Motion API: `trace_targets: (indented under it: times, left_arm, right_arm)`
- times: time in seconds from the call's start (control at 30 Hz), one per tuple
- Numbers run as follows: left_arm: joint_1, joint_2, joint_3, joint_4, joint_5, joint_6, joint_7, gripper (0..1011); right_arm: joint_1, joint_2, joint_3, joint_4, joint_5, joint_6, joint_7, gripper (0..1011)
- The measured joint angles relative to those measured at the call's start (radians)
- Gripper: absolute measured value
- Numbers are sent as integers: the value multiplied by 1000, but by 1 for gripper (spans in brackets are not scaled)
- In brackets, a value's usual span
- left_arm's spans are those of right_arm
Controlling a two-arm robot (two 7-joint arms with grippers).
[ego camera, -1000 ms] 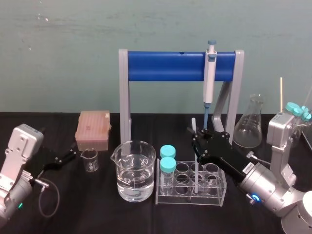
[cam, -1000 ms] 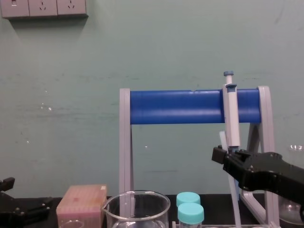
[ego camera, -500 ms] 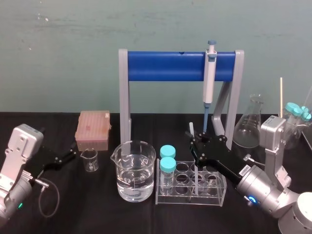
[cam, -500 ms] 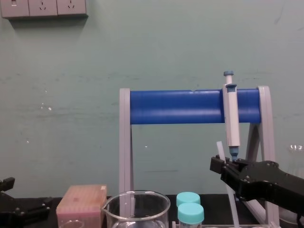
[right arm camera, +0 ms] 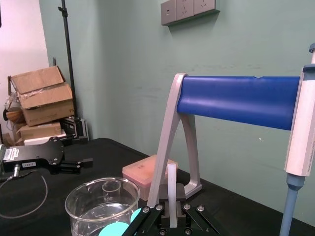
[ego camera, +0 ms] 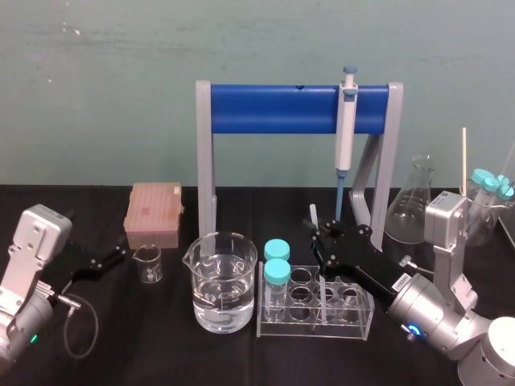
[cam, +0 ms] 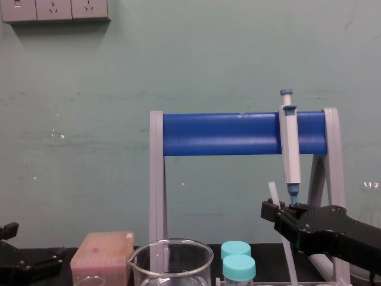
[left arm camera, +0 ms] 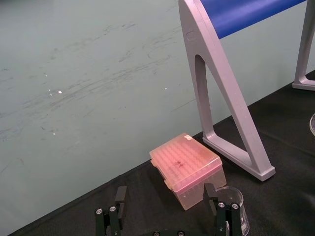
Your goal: Pick up the stirring rod with one hand, then place it down.
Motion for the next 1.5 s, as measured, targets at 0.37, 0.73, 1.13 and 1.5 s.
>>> trace_targets:
  times: [0.37, 0.73, 1.13, 1.5]
  left_arm:
    - [0, 0, 0, 0, 0, 0, 0, 1000]
    - [0, 0, 0, 0, 0, 0, 0, 1000]
    - [0, 0, 0, 0, 0, 0, 0, 1000]
    - [0, 0, 0, 0, 0, 0, 0, 1000]
  right_arm:
    - [0, 0, 1, 0, 1, 0, 0, 200]
    - [-1, 0, 2, -1, 2, -1, 0, 539]
    - [0, -2, 10, -4, 0, -5, -12, 918]
    - [-36, -35, 131, -73, -179, 69, -392, 1000]
